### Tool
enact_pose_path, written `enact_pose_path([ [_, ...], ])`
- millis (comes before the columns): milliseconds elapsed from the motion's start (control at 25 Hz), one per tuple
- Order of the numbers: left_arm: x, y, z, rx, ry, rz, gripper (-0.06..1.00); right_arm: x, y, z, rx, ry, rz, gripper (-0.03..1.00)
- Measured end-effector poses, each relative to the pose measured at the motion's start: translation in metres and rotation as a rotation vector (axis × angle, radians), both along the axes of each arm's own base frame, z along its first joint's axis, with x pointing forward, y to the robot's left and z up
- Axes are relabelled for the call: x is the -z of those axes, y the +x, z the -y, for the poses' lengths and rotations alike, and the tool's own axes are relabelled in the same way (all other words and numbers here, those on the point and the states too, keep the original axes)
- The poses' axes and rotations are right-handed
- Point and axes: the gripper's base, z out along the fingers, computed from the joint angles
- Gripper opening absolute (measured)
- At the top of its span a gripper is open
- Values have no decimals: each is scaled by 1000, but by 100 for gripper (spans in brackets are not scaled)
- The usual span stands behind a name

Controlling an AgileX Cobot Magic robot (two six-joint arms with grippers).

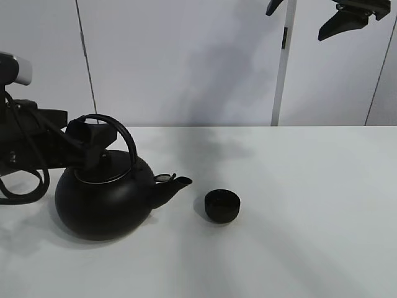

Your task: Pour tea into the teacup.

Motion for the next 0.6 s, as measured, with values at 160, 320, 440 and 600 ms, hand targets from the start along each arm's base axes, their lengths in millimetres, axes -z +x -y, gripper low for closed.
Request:
enact_pose_path([
  [160, 1, -1, 1, 17, 6, -2, 62, 0, 0, 0, 0, 0, 0, 63],
  [320, 2, -5, 0, 24, 5, -7, 63, 0, 0, 0, 0, 0, 0, 63],
  [440, 4, -11, -2, 32, 9, -20, 63, 0, 0, 0, 0, 0, 0, 63],
  [600, 5, -16, -4, 33, 10, -30, 65, 0, 0, 0, 0, 0, 0, 63],
])
